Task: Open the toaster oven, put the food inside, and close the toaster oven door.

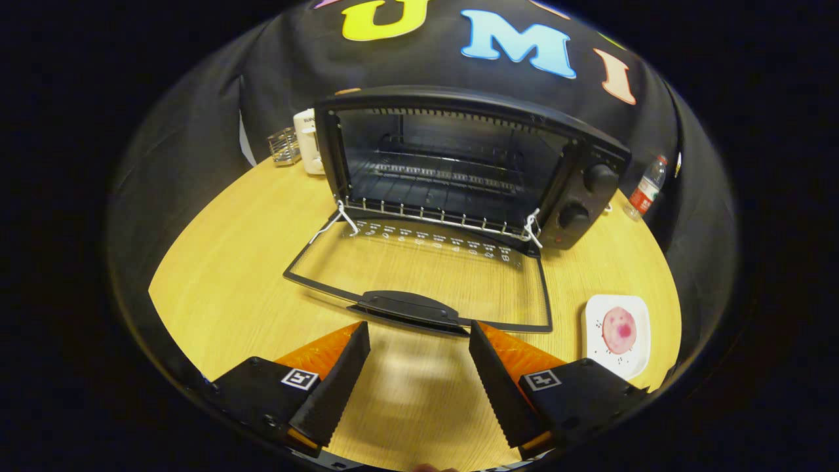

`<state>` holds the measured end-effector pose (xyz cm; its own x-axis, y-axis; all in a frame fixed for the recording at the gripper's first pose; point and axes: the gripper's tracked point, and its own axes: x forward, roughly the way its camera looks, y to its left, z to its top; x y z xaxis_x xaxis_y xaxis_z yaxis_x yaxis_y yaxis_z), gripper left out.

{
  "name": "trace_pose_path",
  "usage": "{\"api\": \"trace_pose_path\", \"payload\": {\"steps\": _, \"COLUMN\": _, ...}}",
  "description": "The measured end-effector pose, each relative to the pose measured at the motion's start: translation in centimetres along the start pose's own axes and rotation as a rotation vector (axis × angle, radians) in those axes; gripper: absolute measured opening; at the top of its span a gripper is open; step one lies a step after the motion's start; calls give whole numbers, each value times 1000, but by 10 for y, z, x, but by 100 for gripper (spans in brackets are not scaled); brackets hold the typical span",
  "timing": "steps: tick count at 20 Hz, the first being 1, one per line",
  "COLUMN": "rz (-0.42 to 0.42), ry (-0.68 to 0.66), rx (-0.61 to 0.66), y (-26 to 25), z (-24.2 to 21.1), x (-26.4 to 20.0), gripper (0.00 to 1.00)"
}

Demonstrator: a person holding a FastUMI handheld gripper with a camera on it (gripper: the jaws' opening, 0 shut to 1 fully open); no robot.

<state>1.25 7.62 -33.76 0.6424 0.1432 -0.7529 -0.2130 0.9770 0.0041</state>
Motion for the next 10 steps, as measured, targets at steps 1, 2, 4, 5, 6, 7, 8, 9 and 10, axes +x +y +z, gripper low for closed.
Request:
{"api": "trace_pose_path", "payload": {"steps": 1, "rz": -4, "ry": 5, "rx": 10, "y": -4, "z": -3, "x": -5, "gripper": 98}}
{"api": "trace_pose_path", "payload": {"steps": 2, "rz": -8, "ry": -5, "rx": 18, "y": -8, "z": -1, "x": -9, "gripper": 98}}
{"api": "trace_pose_path", "payload": {"steps": 4, "rz": -10, "ry": -26, "rx": 29, "y": -17, "z": 6, "x": -21, "gripper": 98}}
{"api": "trace_pose_path", "payload": {"steps": 5, "rz": -11, "ry": -39, "rx": 33, "y": -22, "z": 8, "x": -27, "gripper": 98}}
{"api": "trace_pose_path", "payload": {"steps": 6, "rz": -14, "ry": -50, "rx": 36, "y": -27, "z": 11, "x": -35, "gripper": 98}}
{"api": "trace_pose_path", "payload": {"steps": 7, "rz": -19, "ry": -62, "rx": 43, "y": -35, "z": 14, "x": -43, "gripper": 97}}
{"api": "trace_pose_path", "payload": {"steps": 8, "rz": -22, "ry": -68, "rx": 54, "y": -42, "z": 14, "x": -50, "gripper": 97}}
{"api": "trace_pose_path", "payload": {"steps": 9, "rz": -25, "ry": -73, "rx": 63, "y": -51, "z": 14, "x": -58, "gripper": 97}}
{"api": "trace_pose_path", "payload": {"steps": 10, "rz": -37, "ry": -79, "rx": 73, "y": -62, "z": 14, "x": -66, "gripper": 98}}
